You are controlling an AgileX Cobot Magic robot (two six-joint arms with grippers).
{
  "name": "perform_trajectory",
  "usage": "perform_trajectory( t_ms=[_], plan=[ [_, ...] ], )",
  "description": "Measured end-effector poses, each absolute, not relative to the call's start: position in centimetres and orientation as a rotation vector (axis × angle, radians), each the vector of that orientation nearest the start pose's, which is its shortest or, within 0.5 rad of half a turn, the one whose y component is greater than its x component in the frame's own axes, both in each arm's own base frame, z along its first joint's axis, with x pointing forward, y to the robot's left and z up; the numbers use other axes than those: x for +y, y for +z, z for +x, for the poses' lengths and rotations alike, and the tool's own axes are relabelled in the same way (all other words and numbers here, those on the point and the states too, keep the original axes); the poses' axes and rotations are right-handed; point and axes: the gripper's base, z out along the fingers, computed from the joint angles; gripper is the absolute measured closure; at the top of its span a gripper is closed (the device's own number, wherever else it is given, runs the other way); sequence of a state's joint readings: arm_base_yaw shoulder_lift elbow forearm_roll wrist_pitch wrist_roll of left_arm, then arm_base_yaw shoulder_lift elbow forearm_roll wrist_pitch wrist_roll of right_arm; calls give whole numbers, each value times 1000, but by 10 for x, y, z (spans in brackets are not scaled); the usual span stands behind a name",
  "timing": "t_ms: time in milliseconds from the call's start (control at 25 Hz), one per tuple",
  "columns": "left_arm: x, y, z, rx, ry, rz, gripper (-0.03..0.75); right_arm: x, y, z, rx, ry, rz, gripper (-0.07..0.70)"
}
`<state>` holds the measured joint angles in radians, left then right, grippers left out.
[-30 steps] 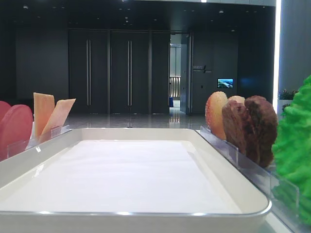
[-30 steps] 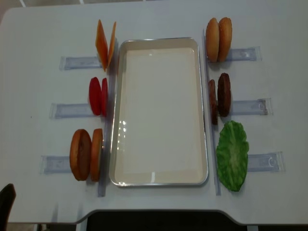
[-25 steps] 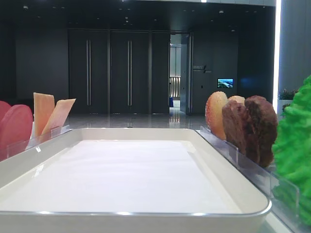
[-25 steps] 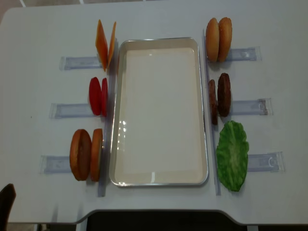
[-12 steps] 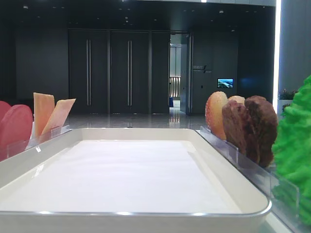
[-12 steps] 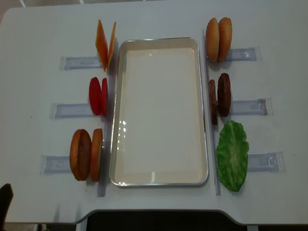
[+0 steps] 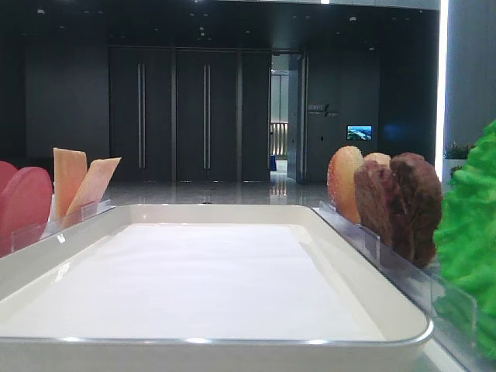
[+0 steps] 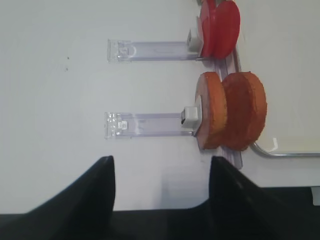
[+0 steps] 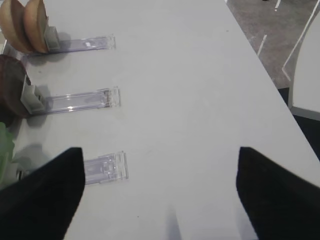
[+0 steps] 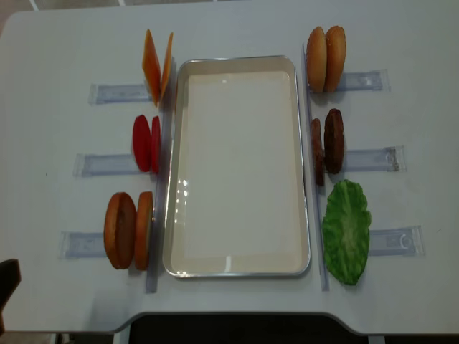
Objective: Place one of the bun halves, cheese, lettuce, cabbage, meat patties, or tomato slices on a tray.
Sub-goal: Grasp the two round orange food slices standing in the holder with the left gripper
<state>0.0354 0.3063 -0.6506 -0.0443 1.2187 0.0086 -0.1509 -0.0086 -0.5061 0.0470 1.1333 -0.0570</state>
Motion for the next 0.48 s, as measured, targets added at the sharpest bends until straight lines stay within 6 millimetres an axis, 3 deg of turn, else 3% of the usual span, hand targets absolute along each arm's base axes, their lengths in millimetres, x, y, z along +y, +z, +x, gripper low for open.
perform_trajectory(
  t_ms=[80, 120, 160, 480],
  plan=[
    [-4, 312, 36, 2415, -63, -49, 264, 5, 273, -9, 2100, -68, 94, 47],
    [-5, 316, 51, 2480, -92, -56, 264, 5, 273, -9, 2100, -68, 94, 47],
    [-5, 316, 51, 2480, -92, -56, 264, 5, 273, -9, 2100, -68, 94, 47],
    [-5, 333, 111, 2638, -135, -71, 264, 5, 273, -9, 2100, -68, 94, 47]
  ],
)
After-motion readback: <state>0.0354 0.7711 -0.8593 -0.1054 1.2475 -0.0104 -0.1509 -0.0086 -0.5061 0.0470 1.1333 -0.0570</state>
